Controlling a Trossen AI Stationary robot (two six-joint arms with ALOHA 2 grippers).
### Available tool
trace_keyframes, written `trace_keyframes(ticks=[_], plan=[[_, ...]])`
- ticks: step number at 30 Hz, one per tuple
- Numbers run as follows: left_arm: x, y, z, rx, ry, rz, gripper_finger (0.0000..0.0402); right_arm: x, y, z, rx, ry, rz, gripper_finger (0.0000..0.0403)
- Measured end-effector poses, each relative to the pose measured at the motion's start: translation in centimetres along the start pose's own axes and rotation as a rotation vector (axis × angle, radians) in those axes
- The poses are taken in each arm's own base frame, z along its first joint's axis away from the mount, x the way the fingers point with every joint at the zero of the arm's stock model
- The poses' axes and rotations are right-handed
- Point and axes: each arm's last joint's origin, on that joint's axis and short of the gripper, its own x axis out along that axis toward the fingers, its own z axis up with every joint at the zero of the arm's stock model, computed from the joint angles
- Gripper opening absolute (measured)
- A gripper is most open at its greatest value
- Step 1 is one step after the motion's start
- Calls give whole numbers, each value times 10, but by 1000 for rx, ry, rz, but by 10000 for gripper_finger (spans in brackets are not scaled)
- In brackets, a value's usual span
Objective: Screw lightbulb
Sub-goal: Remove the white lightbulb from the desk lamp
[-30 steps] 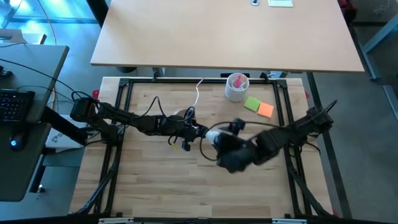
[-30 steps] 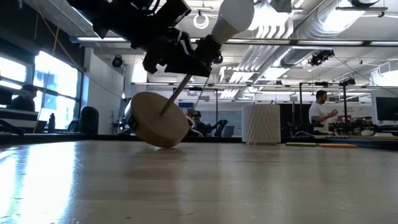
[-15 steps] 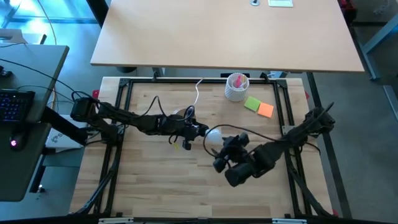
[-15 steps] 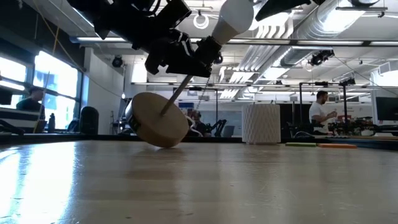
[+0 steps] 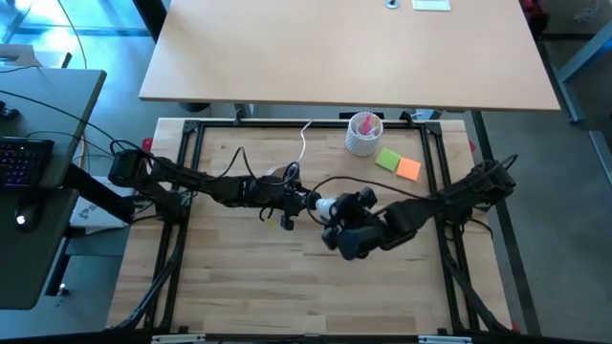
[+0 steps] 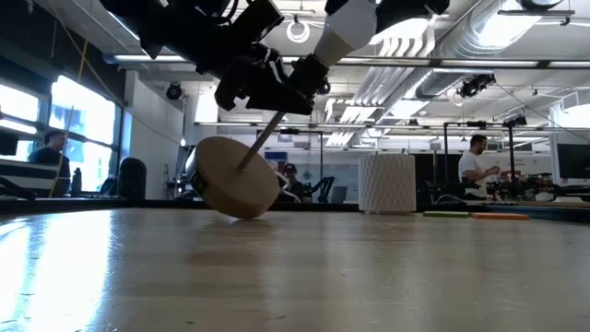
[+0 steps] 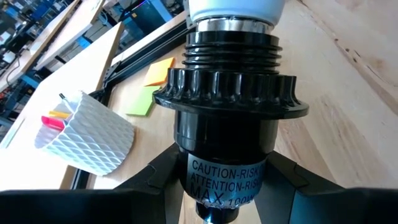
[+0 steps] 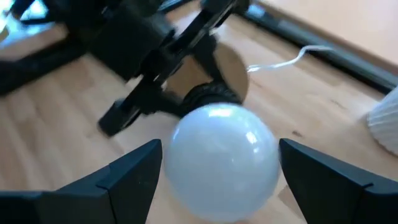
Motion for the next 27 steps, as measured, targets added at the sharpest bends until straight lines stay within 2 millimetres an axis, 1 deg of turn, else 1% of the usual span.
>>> trace_keyframes(ticks=[5, 7, 9, 12, 17, 19, 20, 22, 24, 27], plan=[[0, -1, 0, 1, 1, -5, 136, 9, -4, 5, -140, 80, 43, 291], [0, 0, -1, 1, -1, -14, 136, 12, -6, 7, -216, 86, 44, 275], [0, -1, -1, 8, -1, -17, 136, 13, -7, 8, -331, 86, 45, 264], [0, -1, -1, 9, 1, -17, 136, 15, -9, 10, -579, 81, 48, 257], [0, -1, -1, 14, 1, -20, 136, 14, -8, 9, -1117, 65, 64, 257], [0, -1, -1, 14, -2, -24, 136, 11, -7, 7, -1281, 54, 70, 257], [0, -1, -1, 13, -5, -28, 136, 10, -6, 6, -1332, 48, 71, 257], [0, -2, -1, 9, -6, -31, 136, 10, -5, 6, -1350, 36, 57, 257], [0, -1, 0, -2, -8, -27, 136, 9, -5, 7, -1264, 34, 34, 258], [0, -1, 0, -3, -9, -25, 136, 7, -4, 10, -1092, 47, 68, 274]])
